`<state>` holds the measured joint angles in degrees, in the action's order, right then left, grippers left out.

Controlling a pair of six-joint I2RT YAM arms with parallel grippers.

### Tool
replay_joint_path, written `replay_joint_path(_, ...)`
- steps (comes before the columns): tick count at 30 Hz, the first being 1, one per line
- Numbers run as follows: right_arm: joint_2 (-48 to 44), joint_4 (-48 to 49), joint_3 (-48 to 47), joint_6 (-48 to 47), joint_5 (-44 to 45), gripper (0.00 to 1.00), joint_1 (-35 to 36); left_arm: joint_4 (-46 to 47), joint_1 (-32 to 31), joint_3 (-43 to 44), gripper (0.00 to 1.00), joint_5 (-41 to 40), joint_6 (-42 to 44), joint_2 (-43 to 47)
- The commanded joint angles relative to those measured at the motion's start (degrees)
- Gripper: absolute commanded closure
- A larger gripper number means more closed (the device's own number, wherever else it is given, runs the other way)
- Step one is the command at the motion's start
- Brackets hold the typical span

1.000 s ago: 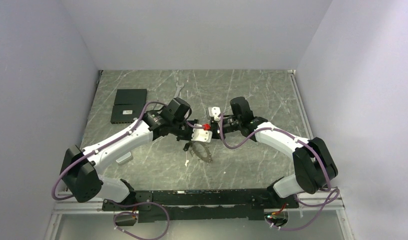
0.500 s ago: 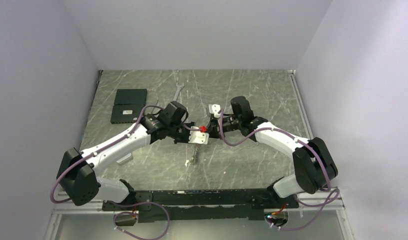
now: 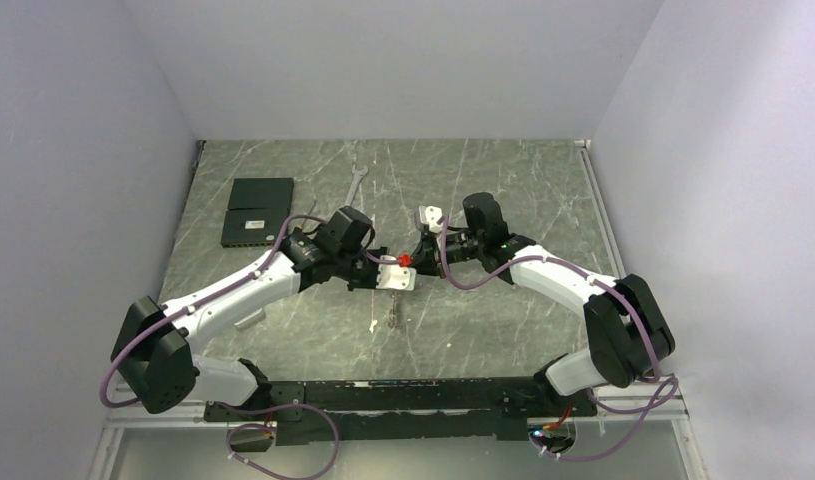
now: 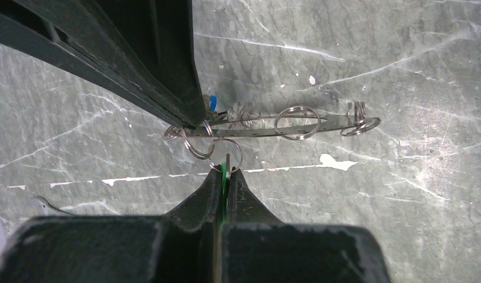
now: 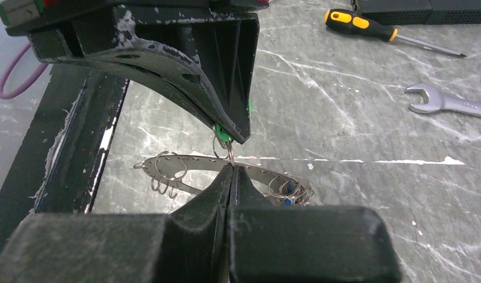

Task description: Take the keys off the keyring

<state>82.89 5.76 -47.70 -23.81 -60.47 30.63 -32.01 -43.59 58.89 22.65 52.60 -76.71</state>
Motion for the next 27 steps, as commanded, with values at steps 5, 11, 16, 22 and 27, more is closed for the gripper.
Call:
replay_joint_path(5, -0.90, 1.64, -0.29, -1.03, -4.10, 1.00, -0.22, 5.51, 0.51, -3.18, 1.00, 0.34, -3.50, 1.99)
replay_joint_path(11, -1.18, 0.17, -0.02, -2.46, -4.54, 1.00, -0.22, 8.48, 0.59, -4.43, 1.00, 0.31, -6.27, 1.82)
replay_joint_path(16, -1.76, -4.63, -0.24, -7.82, -4.38, 1.00, -0.18, 9.49, 1.27, -4.23, 1.00, 0.39, -8.19, 1.73)
replay_joint_path(22, -2.25, -10.32, -0.03, -14.19, -3.84, 1.00, -0.14, 9.13, 2.44, -2.08, 1.00, 1.52, -11.01, 1.66)
replay_joint_path(27, -2.21, -10.81, 0.15, -15.23, -3.19, 1.00, -0.18, 7.42, 2.55, 0.19, 1.00, 3.97, -12.60, 1.19)
